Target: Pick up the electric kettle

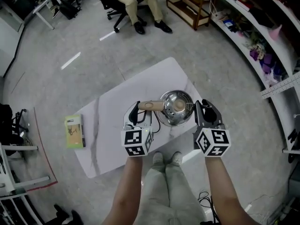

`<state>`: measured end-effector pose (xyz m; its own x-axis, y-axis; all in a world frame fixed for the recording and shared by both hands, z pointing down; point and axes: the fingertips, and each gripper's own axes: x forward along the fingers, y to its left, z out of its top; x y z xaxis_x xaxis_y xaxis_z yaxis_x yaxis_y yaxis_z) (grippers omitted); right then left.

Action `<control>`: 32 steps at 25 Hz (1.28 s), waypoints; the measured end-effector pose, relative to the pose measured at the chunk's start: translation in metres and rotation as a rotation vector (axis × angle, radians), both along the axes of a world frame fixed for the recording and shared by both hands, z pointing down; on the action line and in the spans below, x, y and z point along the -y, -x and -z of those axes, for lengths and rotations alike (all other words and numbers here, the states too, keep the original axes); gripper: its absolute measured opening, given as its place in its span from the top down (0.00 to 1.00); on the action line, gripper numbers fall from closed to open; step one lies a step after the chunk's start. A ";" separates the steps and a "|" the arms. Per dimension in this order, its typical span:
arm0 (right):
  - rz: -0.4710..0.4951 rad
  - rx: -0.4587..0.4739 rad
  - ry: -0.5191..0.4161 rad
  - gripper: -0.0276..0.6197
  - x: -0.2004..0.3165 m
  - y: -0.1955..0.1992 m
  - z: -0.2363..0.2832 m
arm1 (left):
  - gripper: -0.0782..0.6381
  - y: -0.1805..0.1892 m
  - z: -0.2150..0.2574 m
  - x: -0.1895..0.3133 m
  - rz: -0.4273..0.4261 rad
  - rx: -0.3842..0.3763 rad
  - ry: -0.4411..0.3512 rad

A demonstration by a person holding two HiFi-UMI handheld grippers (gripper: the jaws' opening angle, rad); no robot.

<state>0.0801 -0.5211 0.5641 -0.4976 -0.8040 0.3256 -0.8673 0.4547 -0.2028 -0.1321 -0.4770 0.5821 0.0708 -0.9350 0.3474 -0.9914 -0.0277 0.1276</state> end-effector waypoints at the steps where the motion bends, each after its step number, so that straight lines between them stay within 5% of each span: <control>1: 0.011 0.002 -0.005 0.77 -0.003 0.002 0.010 | 0.69 0.002 0.010 -0.003 0.004 -0.001 -0.008; 11: 0.083 0.008 -0.024 0.77 -0.033 0.004 0.117 | 0.69 0.001 0.126 -0.034 -0.015 0.061 -0.056; 32: 0.154 0.023 -0.165 0.77 -0.074 0.005 0.294 | 0.68 -0.001 0.290 -0.078 0.056 0.017 -0.135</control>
<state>0.0753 -0.4474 0.2697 -0.6242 -0.7594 0.1836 -0.7812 0.6098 -0.1338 -0.1315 -0.3987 0.2922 0.0127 -0.9756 0.2193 -0.9939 0.0116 0.1092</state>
